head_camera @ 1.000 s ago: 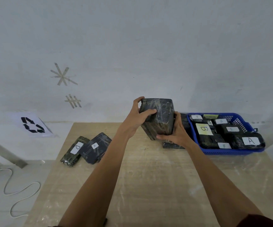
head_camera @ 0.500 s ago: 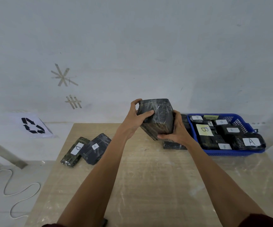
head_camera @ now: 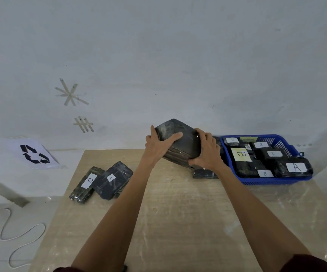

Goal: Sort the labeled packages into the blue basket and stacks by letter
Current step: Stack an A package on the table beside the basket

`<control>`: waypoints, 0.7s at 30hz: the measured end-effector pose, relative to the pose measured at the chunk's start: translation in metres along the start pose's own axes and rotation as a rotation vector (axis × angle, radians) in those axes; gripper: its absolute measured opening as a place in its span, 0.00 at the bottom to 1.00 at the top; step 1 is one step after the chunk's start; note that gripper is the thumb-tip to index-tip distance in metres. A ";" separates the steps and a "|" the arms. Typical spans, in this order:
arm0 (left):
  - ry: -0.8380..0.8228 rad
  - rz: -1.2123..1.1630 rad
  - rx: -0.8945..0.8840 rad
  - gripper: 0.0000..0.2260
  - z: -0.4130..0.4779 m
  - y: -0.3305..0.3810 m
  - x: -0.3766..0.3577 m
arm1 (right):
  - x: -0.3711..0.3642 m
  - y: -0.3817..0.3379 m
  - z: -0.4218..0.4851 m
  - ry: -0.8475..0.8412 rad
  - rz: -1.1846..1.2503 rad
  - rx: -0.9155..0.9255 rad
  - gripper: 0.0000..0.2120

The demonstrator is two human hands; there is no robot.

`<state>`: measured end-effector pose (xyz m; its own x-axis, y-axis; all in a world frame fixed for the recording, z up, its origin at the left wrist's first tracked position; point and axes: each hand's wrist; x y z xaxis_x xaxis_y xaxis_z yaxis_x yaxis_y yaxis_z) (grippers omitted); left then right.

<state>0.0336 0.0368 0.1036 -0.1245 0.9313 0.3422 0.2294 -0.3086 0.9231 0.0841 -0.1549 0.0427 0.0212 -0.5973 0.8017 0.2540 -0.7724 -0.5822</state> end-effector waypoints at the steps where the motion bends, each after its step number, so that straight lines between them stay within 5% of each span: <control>1: 0.007 0.002 0.011 0.63 0.002 0.000 0.000 | 0.002 -0.003 0.002 0.005 -0.039 0.017 0.54; 9: -0.009 -0.291 0.030 0.29 0.011 -0.016 0.021 | 0.015 0.003 -0.002 -0.086 0.060 0.015 0.58; 14: -0.008 -0.495 0.066 0.21 0.007 -0.029 0.030 | 0.019 0.004 -0.005 0.009 0.629 -0.285 0.57; 17: -0.011 -0.569 0.046 0.20 0.008 -0.033 0.032 | 0.022 0.008 -0.005 -0.121 0.958 -0.558 0.63; 21: -0.024 -0.585 0.031 0.18 0.008 -0.033 0.031 | 0.026 -0.001 -0.008 -0.205 1.164 -0.596 0.37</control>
<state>0.0295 0.0774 0.0821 -0.2174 0.9492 -0.2274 0.1572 0.2640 0.9516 0.0767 -0.1712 0.0628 0.0941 -0.9691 -0.2280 -0.4720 0.1582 -0.8673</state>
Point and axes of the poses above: each hand's wrist, its own z-axis towards the middle knuckle, its own x-axis out of the back of the hand, y = z × x, and after that the axes turned 4 degrees about -x, right-handed
